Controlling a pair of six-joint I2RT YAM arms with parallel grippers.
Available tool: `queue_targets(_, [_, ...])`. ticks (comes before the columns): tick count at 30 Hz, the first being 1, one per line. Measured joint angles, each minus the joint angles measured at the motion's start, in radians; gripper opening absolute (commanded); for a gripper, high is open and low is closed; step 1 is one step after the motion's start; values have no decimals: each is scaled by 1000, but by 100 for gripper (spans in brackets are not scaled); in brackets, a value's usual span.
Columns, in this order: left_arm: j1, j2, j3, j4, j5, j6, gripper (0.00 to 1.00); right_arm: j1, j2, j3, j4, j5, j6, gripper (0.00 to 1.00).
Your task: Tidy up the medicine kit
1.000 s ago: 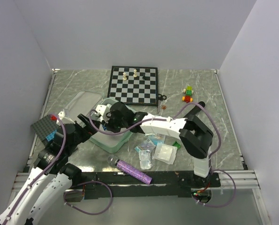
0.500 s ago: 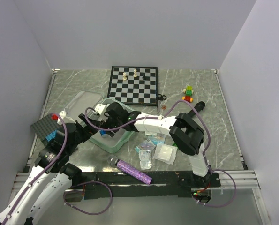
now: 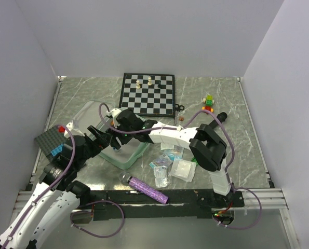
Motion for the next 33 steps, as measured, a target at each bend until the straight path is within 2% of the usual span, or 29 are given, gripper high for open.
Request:
queue_targets(6, [0, 0, 0, 0, -3, 0, 98, -10, 71, 72, -27, -24, 156, 75])
queue_targets(13, [0, -2, 0, 0, -4, 0, 98, -10, 163, 120, -84, -19, 248, 72])
queue_targets(17, [0, -2, 0, 0, -4, 0, 98, -10, 205, 167, -122, -14, 272, 62])
queue_targets(24, [0, -8, 0, 0, -4, 0, 98, -11, 204, 168, -130, 23, 245, 32])
queue_targets(27, [0, -8, 0, 0, -4, 0, 99, -12, 201, 168, -132, 45, 200, 29])
queue_targets(33, [0, -8, 0, 0, -4, 0, 98, -18, 189, 168, -151, 87, 80, 27])
